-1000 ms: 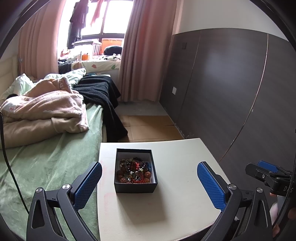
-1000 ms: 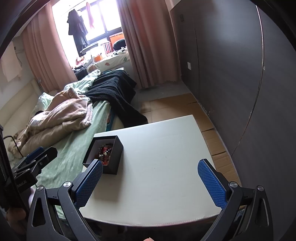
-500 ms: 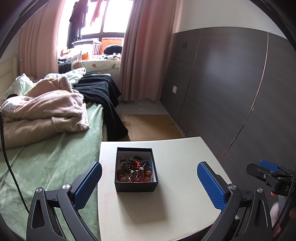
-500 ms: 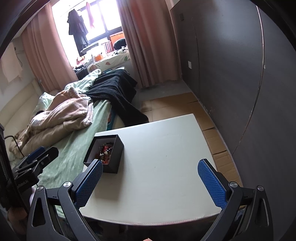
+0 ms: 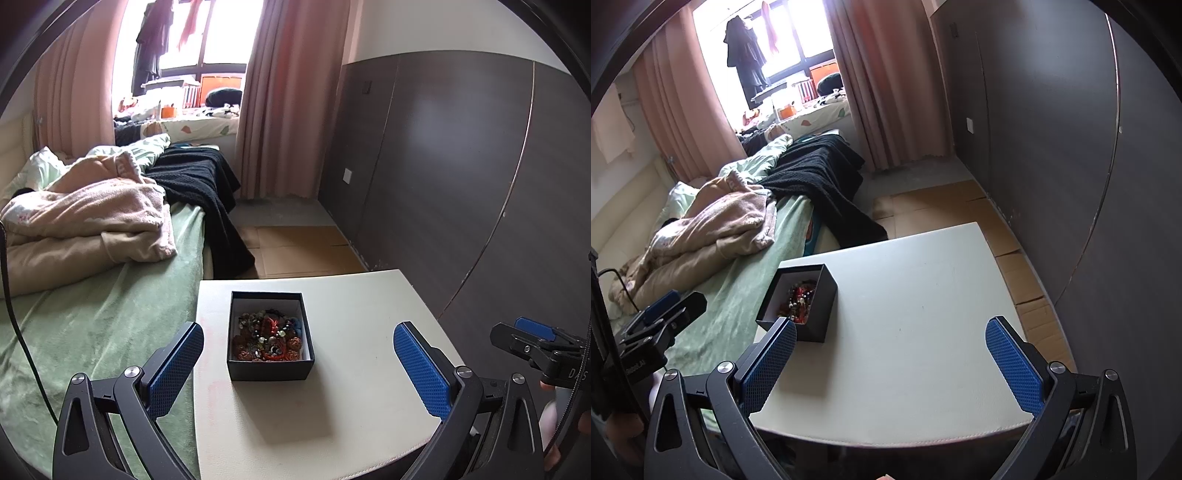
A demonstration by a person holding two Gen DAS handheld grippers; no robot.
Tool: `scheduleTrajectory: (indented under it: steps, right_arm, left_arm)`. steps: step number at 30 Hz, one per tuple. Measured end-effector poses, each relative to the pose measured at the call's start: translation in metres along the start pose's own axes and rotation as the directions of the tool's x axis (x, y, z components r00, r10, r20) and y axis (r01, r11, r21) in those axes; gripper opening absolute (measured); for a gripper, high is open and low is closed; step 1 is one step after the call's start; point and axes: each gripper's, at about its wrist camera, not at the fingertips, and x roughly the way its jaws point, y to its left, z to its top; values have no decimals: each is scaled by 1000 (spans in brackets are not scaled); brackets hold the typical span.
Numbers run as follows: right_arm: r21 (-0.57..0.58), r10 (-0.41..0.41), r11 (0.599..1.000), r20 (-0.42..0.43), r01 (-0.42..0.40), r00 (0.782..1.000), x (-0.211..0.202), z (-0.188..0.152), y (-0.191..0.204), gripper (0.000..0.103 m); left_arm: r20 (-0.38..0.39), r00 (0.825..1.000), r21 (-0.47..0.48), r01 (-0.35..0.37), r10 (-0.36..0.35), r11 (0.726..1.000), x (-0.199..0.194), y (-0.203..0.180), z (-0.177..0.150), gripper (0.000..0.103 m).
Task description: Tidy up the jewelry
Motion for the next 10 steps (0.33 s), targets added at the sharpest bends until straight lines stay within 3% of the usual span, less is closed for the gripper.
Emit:
scheduleTrajectory:
  steps: [10]
  right_arm:
    - [10,-12,1000,-24,13,1000,6,-3,-4,103]
  left_arm:
    - [-27,999,26,-35,35,999,15,-6,-6,102]
